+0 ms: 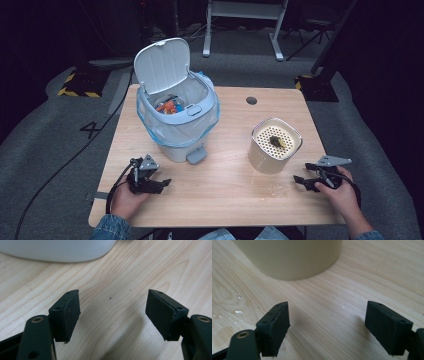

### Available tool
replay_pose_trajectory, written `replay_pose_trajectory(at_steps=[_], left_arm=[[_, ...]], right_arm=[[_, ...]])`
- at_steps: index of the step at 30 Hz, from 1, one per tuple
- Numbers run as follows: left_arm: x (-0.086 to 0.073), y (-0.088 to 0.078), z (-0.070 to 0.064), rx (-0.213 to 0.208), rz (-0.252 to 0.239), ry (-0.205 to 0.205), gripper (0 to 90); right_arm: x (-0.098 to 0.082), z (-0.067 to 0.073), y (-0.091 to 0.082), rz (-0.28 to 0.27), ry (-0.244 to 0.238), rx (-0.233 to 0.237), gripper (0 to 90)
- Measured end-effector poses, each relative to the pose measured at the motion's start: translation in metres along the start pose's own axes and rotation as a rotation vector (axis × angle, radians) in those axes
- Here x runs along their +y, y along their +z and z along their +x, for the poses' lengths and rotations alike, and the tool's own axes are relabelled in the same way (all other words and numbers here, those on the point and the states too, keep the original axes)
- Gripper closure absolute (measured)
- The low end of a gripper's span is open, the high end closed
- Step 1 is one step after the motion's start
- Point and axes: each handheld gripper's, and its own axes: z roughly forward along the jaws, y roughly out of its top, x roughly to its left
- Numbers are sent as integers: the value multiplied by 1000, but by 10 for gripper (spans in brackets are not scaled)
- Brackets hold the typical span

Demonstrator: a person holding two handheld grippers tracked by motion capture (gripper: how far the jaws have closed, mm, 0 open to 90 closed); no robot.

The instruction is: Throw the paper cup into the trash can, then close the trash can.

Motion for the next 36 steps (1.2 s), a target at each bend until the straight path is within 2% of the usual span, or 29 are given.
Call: replay_pose_trajectory(at_steps=[4, 8, 18, 21, 25, 29, 31, 34, 36], left_arm=[[7, -16, 0, -21, -64, -4, 287], [16, -35, 1, -38, -112, 1, 282], [39, -76, 3, -47, -196, 25, 288], [50, -90, 6, -100, -222, 16, 292], [64, -111, 9, -102, -271, 29, 293], [78, -129, 16, -94, -316, 21, 287], [84, -135, 20, -75, -331, 17, 286], [92, -143, 27, -79, -364, -1, 291], [99, -148, 31, -64, -371, 3, 296]], right_arm=[[-2, 3, 3, -23, -18, -26, 168], [-2, 4, 4, -23, -15, -25, 160], [-2, 4, 4, -24, -17, -22, 154], [-2, 4, 4, -24, -14, -26, 155], [-2, 4, 4, -25, -13, -26, 155], [-2, 4, 4, -25, -14, -26, 155], [-2, 4, 4, -25, -13, -26, 155], [-2, 4, 4, -25, -13, -26, 155], [-2, 4, 4, -25, -13, -26, 155]])
